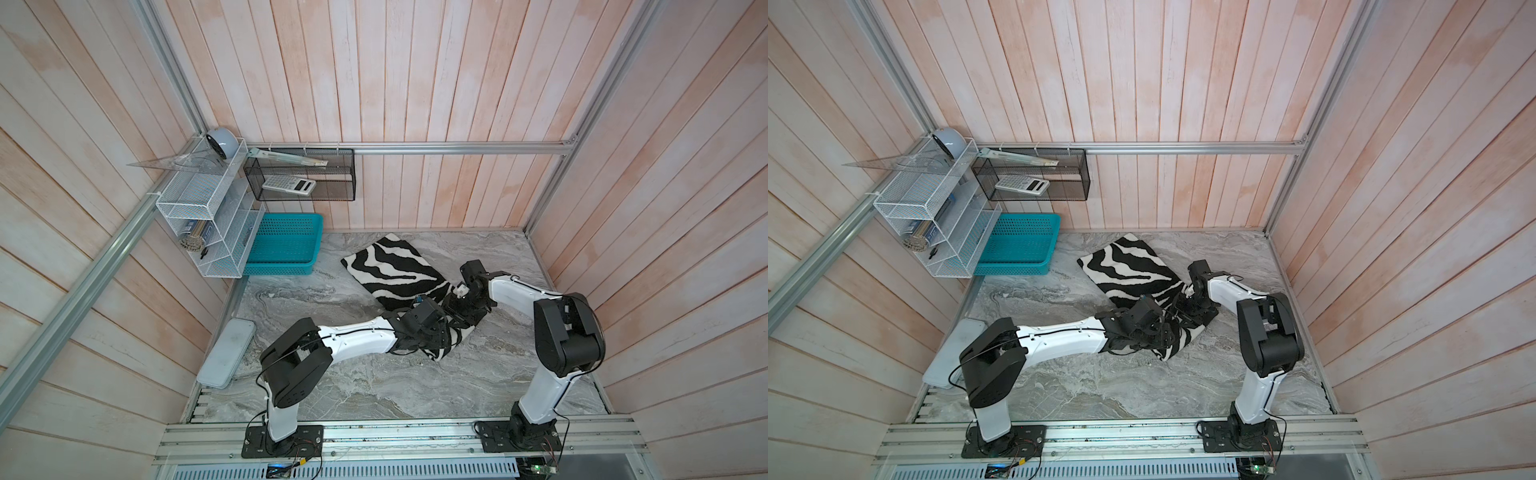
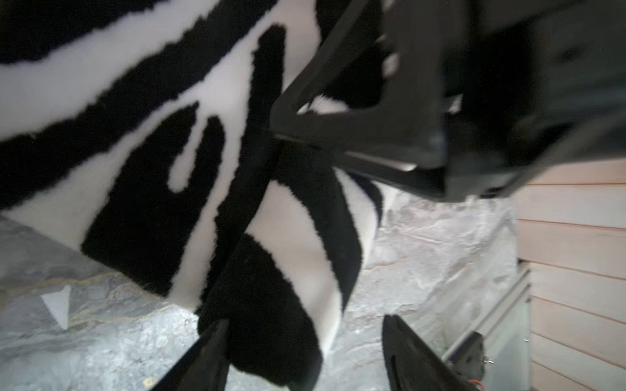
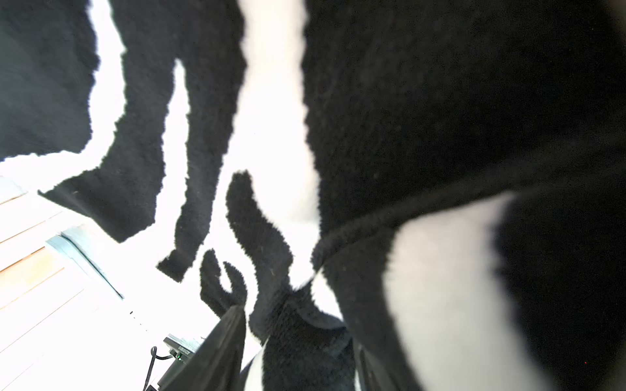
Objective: Roll up the pillowcase
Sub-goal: Roll the pillowcase at the center of the board.
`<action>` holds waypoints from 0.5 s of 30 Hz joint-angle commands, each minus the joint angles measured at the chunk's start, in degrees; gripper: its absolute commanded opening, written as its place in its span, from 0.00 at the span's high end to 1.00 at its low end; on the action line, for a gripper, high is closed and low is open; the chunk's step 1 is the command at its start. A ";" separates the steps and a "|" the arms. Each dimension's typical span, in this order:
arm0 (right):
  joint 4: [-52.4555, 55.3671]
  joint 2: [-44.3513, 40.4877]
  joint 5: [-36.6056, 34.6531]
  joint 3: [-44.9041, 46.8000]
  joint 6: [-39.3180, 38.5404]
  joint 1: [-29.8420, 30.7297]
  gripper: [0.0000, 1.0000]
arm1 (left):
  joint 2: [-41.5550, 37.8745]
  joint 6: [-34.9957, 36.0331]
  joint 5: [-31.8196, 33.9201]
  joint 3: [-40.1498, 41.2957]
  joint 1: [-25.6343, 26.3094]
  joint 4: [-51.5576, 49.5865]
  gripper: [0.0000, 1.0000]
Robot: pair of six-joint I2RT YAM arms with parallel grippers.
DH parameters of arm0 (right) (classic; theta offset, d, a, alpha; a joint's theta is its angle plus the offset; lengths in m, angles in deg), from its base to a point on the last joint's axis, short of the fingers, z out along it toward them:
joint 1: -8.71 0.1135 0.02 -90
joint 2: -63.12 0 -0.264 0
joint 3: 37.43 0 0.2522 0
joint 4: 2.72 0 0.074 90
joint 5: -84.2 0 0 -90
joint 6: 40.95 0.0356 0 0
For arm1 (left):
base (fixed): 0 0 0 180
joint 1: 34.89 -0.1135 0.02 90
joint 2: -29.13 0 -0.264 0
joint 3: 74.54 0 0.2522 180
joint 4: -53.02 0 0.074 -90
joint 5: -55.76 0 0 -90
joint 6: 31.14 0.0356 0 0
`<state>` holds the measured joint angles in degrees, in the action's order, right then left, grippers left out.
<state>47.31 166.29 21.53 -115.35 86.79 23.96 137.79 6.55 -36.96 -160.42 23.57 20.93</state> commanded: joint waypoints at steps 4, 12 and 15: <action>-1.89 -3.31 1.30 3.14 0.52 -1.87 0.43 | 1.38 -3.54 8.19 3.53 -1.42 -2.36 0.31; -6.83 -16.76 10.23 11.20 0.28 -7.24 0.38 | 3.20 -4.32 3.88 4.13 -5.24 0.83 0.31; -4.27 -23.48 8.81 15.52 -0.79 -10.62 0.35 | 2.93 -5.05 2.10 5.13 -4.96 2.14 0.31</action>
<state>41.73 146.49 29.18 -102.02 86.85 15.37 139.52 2.61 -33.62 -157.01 18.17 22.31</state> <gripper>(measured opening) 0.644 0.694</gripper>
